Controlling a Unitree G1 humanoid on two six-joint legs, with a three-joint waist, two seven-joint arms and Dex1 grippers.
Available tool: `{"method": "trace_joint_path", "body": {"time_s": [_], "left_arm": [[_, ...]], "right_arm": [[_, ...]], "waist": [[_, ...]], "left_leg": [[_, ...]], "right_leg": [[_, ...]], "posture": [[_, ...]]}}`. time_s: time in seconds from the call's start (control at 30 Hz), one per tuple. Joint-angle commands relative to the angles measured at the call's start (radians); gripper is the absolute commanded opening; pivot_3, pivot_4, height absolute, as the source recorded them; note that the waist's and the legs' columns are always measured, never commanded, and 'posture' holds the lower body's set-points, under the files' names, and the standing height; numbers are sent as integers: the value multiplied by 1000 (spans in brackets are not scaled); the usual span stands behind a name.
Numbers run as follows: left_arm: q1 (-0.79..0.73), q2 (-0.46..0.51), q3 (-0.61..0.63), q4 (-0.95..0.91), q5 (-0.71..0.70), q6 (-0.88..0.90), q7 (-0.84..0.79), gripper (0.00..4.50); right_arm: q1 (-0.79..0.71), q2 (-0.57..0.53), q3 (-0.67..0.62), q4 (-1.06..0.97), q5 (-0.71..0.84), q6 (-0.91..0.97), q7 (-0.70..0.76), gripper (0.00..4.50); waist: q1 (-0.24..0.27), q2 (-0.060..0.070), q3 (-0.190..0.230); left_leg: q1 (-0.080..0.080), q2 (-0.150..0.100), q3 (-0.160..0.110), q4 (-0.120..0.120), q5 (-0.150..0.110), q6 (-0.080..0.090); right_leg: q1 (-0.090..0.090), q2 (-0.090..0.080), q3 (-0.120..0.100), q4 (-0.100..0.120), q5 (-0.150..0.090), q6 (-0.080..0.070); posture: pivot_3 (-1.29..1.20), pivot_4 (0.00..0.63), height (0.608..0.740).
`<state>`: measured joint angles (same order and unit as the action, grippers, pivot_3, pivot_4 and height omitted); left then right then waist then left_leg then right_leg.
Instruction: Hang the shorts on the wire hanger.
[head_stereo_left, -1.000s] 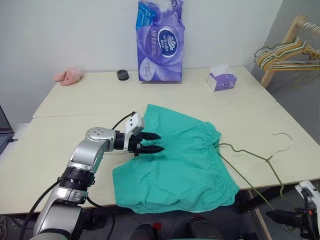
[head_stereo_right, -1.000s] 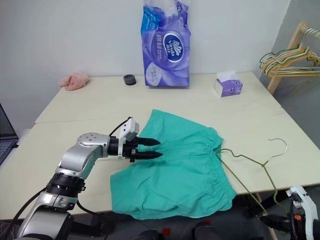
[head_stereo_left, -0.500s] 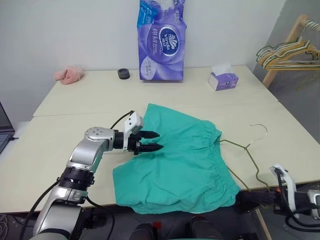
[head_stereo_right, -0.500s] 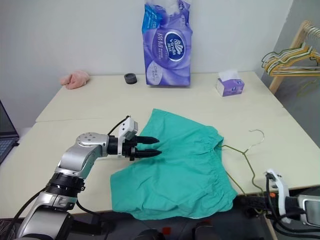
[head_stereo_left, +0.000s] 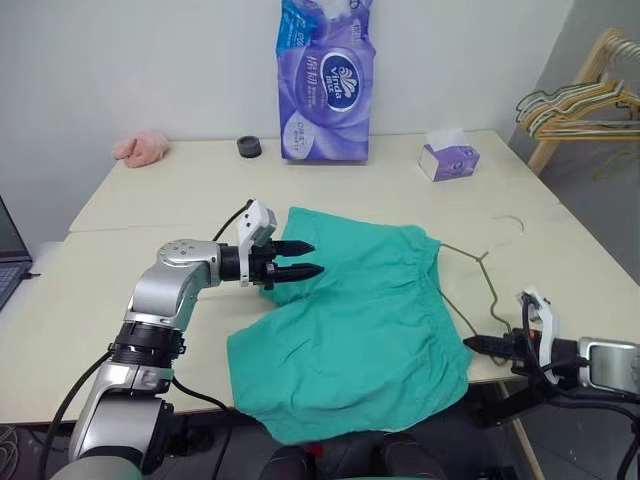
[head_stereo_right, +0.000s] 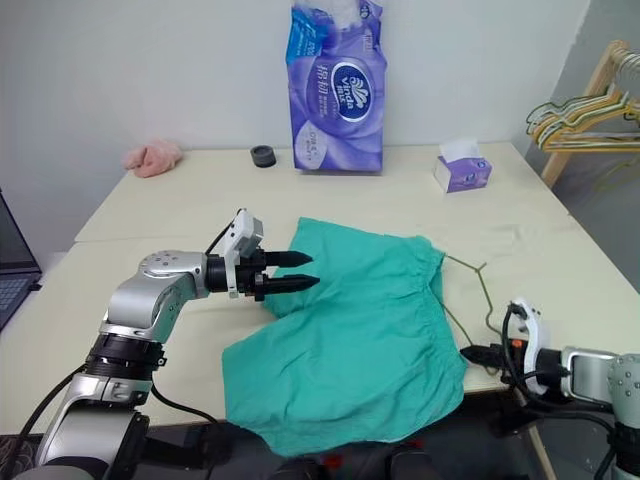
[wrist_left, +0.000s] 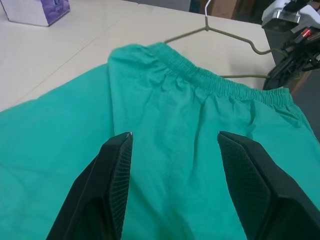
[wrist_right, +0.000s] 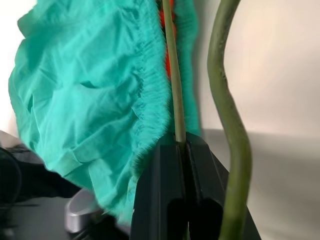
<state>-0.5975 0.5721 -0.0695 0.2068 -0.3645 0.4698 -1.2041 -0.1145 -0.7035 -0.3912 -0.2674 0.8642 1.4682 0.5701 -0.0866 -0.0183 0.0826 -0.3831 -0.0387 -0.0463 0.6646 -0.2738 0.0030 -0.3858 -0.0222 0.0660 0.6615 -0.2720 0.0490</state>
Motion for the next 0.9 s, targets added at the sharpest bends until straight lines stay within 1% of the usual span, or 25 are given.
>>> {"method": "trace_joint_path", "body": {"time_s": [0.03, 0.23, 0.27, 0.3, 0.4, 0.43, 0.53, 0.63, 0.73, 0.83, 0.9], "left_arm": [[-37, -7, 46, 9, -27, -2, 25, 2834], [-128, -20, 96, 96, -44, 44, 100, 2834], [-147, -18, 104, 116, -46, 44, 107, 3192], [-158, -17, 110, 128, -46, 41, 110, 3381], [-232, 9, 131, 183, -33, -6, 94, 4290], [-253, 18, 128, 194, -25, -29, 79, 4481], [-275, 42, 99, 198, -12, -67, 16, 4481], [-280, 96, 6, 166, 29, -130, -155, 4481], [-282, 121, -56, 170, 71, -195, -251, 4481], [-288, 131, -90, 192, 102, -245, -310, 4481], [-304, 122, -119, 242, 147, -317, -331, 4481]], "right_arm": [[-59, -8, 10, -66, -1, -88, 12, 0], [-95, -29, 153, -207, -65, -257, 31, 0], [-92, -41, 178, -224, -83, -284, 37, 0], [-89, -49, 193, -234, -95, -302, 41, 0], [-70, -111, 316, -280, -206, -424, 72, 0], [-62, -128, 352, -286, -240, -461, 83, 0], [-54, -154, 401, -286, -290, -522, 103, 0], [-58, -212, 478, -307, -380, -610, 144, 0], [-59, -242, 514, -325, -432, -666, 169, 0], [-57, -252, 530, -336, -462, -696, 185, 0], [-54, -260, 545, -359, -486, -714, 196, 0]], "waist": [[-3, 0, 0], [-2, 0, 0], [-2, 0, 0], [-2, 0, 0], [-2, 0, 0], [-2, -1, 0], [-1, -1, 1], [-3, -1, 1], [-2, -1, 1], [-2, -1, 1], [-2, -1, 1]], "left_leg": [[0, 0, 0, 0, 0, 0], [0, 0, -1, 0, 0, 0], [-1, 0, -1, 0, 0, 0], [-1, 0, -1, 0, 0, 0], [-2, -1, -1, 0, 0, 0], [-2, -1, -1, 0, 0, 0], [-3, 0, -1, 0, 0, 0], [-2, -1, -1, 0, 0, -1], [-2, 0, -1, 0, 0, -1], [-2, 0, -1, 0, 0, -1], [-2, 0, -1, 0, 0, -1]], "right_leg": [[0, 0, 0, 0, 0, 0], [-1, 0, -1, 1, -1, 1], [-1, 0, -1, 1, -1, 1], [-1, 0, -1, 1, -1, 1], [-2, -1, -1, 0, 1, -1], [-3, -1, -1, 0, 1, -1], [-3, -1, -2, 0, 1, -1], [-3, -1, -1, 0, 1, -2], [-3, -1, -2, 0, 1, -2], [-3, -1, -1, 1, 1, -2], [-3, -1, -1, 1, 1, -2]], "posture": [[-146, 63, 740], [-152, 60, 740], [-151, 59, 740], [-151, 59, 740], [-150, 59, 740], [-147, 59, 740], [-146, 58, 740], [-146, 58, 740], [-148, 57, 740], [-149, 57, 740], [-158, 58, 740]]}}
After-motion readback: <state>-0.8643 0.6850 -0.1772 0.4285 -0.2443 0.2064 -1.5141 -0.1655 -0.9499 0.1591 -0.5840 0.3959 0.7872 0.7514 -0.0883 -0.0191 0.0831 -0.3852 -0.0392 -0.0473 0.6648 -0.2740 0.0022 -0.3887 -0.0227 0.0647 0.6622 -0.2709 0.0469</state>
